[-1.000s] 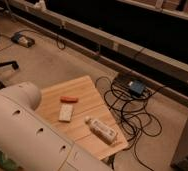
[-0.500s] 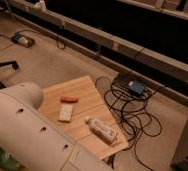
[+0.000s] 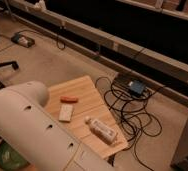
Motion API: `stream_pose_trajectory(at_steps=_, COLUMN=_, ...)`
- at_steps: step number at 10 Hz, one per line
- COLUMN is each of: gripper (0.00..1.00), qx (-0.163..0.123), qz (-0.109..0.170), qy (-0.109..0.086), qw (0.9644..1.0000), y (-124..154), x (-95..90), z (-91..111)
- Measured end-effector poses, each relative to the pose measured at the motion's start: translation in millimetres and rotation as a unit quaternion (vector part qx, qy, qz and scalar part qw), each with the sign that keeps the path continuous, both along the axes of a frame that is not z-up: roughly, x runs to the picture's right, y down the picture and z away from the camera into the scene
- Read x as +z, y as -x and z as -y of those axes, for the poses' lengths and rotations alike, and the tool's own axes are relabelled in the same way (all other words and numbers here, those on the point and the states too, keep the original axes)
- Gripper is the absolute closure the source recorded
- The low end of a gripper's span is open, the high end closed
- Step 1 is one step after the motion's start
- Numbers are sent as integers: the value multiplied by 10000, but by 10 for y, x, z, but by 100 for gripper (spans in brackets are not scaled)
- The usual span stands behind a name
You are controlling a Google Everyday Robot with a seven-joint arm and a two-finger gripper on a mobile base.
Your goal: Push the eraser across the table
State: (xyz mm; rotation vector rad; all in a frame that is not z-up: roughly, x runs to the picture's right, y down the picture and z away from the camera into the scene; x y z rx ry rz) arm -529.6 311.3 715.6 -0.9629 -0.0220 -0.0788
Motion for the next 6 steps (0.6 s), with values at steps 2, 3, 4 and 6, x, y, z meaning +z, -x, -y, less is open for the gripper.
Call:
stream_pose_trajectory(at_steps=2, gripper=20, qx=-3, qz=-34, qy=94, qw=10000, y=-9, x=77, z=-7)
stream_pose_trajectory(at_steps=3, gripper=20, qx=-13, qz=-66, qy=110, qw=9999, y=-17, x=111, z=7)
stream_pose_trajectory(at_steps=4, gripper=20, qx=-27, qz=-93, qy=126, qw=9999, y=-17, x=141, z=16)
stream_pose_trajectory(at_steps=6, gripper=20, qx=-67, qz=-145, qy=163, qw=9997, y=-10, x=191, z=25)
